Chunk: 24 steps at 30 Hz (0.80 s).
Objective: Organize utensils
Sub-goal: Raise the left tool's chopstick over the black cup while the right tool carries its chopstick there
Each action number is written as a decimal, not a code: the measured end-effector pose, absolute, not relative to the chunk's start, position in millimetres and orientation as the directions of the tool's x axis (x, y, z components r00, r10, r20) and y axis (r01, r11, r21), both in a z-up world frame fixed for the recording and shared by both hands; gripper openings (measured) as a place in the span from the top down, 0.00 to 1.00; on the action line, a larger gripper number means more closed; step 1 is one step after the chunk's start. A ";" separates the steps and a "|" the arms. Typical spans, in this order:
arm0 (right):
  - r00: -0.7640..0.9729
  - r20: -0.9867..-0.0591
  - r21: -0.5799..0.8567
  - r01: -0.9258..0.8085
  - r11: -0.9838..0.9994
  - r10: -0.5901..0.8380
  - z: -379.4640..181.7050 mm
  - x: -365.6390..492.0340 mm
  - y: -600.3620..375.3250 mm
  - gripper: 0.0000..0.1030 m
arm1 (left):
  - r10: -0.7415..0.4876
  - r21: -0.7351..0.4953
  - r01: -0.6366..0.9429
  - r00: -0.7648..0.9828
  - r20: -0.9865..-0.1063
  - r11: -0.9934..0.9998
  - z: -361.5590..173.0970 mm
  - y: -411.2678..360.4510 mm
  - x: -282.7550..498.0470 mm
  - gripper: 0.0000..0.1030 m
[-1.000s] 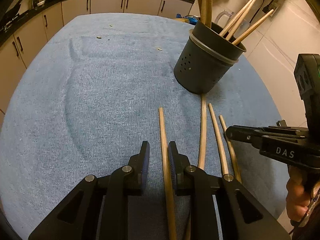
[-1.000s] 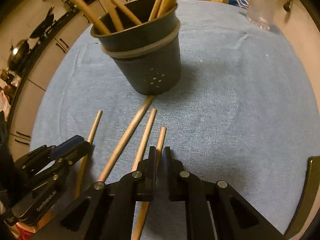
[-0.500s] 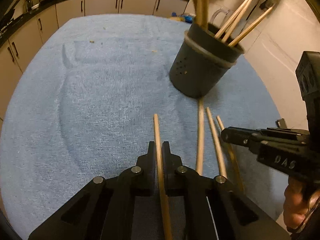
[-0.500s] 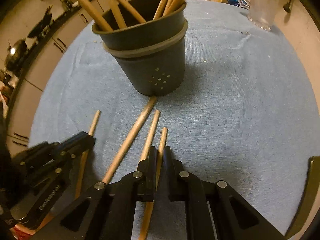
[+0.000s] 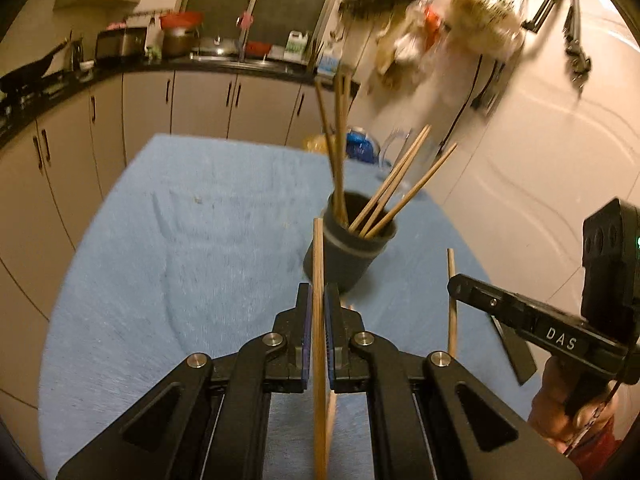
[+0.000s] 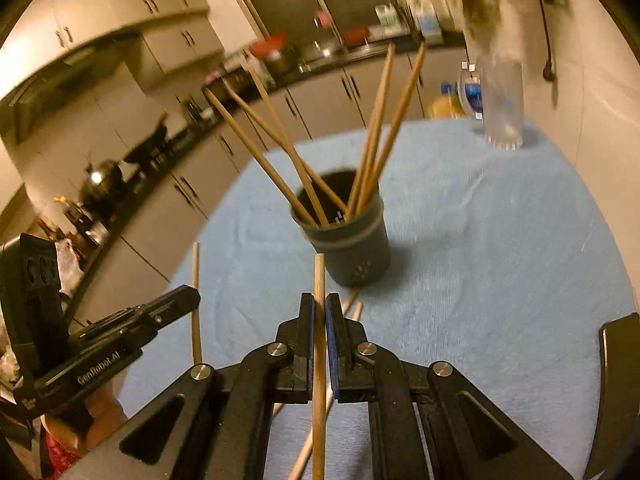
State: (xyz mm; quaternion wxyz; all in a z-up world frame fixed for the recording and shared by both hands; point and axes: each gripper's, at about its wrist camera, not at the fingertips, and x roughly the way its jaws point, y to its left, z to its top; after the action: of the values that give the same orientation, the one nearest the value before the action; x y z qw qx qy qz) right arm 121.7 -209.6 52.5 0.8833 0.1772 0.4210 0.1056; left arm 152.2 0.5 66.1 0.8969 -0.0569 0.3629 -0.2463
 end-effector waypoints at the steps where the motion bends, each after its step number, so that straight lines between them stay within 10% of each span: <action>1: 0.637 -0.692 0.404 -0.046 0.914 0.338 57.2 119.0 -210.5 0.94 | -0.485 -0.281 0.401 0.624 -0.613 0.872 71.4 1.0 148.9 0.95; 24: 0.753 -0.571 0.435 -0.060 0.898 0.327 95.1 88.2 -218.6 0.94 | -0.508 -0.278 0.429 0.654 -0.561 0.859 102.2 2.1 124.2 0.95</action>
State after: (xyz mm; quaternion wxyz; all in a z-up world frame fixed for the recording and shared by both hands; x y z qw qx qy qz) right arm 88.2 -218.6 95.1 0.9149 0.1989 0.3348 0.1058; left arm 124.2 2.1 102.2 0.9073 -0.0604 0.3261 -0.2583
